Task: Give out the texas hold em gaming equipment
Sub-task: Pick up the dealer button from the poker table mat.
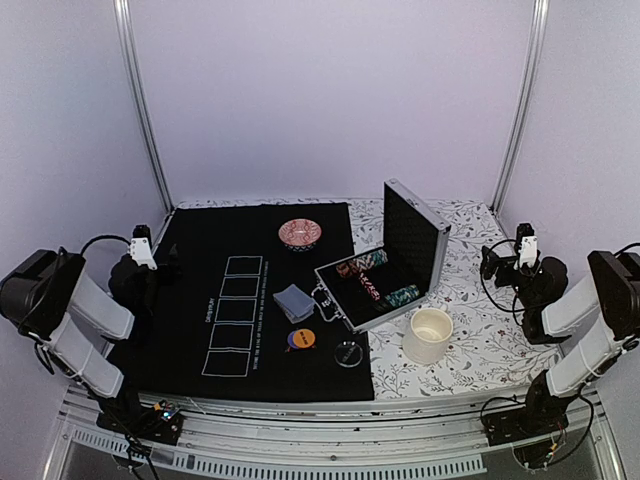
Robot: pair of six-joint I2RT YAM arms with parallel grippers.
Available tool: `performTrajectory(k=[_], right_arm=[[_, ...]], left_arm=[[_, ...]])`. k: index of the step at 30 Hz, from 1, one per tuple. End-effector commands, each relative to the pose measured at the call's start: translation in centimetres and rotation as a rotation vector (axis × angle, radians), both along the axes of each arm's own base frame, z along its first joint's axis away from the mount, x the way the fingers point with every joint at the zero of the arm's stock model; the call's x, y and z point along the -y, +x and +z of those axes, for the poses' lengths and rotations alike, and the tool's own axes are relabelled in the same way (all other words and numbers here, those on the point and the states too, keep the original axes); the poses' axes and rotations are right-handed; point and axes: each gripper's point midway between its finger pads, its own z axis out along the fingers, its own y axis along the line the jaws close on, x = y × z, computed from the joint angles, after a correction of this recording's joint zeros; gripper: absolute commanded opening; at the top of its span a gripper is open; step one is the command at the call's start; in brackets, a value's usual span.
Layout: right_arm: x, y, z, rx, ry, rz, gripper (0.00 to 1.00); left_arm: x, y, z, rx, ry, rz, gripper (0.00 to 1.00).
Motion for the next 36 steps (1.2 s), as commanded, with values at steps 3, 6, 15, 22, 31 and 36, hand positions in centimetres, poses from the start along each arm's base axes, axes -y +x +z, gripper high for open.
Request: performTrajectory(k=[3,6,15,22,31,36], right_arm=[[-0.1,0.3,0.3,0.010,0.008,0.006,0.99],[-0.2,0.3,0.4,0.012,0.009,0.006,0.99],[1.4,0.6,8.8,0.049,0.048,-0.080,0.99],[-0.6,-0.7,16.8,0.041,0.092,0.033,0.99],[-7.8,-5.3,24.8,0.045,0.162,0.479,0.99],[-12.6,-7.7,26.3,-0.030,0.188,0.650,0.99]], left_arm=[[-0.2,0.5,0.6,0.019,-0.013,-0.027,0.98],[-1.0,0.6,1.3,0.033,-0.026,0.022,0.98],[-1.5,3.4,8.8,-0.016,-0.148,0.100,0.98],[8.3,4.1,17.3,-0.037,-0.249,-0.296,0.98],[24.0,-2.8,17.6,-0.333,-0.125,-0.788,0.98],[29.5,-8.7,14.2,-0.494,-0.081,-0.963,0.98]])
